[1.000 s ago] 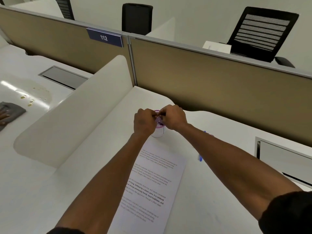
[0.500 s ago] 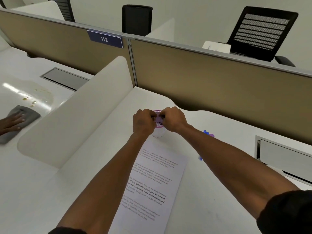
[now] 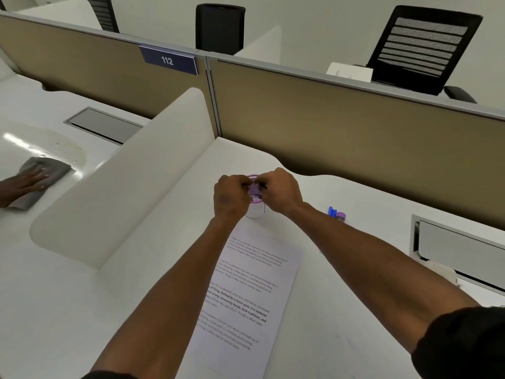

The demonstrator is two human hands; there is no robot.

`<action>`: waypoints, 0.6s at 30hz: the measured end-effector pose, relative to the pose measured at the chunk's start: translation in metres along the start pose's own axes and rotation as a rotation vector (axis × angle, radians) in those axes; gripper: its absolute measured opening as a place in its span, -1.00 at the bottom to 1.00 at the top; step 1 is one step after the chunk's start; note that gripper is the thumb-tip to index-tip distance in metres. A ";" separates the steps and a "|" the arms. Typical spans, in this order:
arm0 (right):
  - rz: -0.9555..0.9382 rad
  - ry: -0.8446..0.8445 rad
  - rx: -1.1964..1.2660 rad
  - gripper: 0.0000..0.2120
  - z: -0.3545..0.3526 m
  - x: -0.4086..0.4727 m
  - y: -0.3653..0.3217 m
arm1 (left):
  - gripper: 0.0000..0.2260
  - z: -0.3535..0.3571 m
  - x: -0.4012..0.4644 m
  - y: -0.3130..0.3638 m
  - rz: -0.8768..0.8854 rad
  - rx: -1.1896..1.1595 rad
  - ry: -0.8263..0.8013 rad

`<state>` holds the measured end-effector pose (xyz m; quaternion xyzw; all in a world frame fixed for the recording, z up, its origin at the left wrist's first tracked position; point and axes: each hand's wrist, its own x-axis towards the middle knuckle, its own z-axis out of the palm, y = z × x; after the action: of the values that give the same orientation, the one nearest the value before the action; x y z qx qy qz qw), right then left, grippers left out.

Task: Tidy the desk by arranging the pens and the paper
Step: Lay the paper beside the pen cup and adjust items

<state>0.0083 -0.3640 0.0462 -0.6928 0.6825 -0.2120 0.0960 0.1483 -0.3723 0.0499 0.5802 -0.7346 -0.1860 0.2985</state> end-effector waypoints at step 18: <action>0.537 0.032 0.647 -0.81 -0.080 -0.243 0.087 | -0.86 0.060 -0.205 0.083 0.038 -0.487 -0.176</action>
<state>-0.0993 -0.1162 0.0417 -0.4213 0.7384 -0.3937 0.3497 0.0785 -0.1579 0.0104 0.4588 -0.7021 -0.4014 0.3680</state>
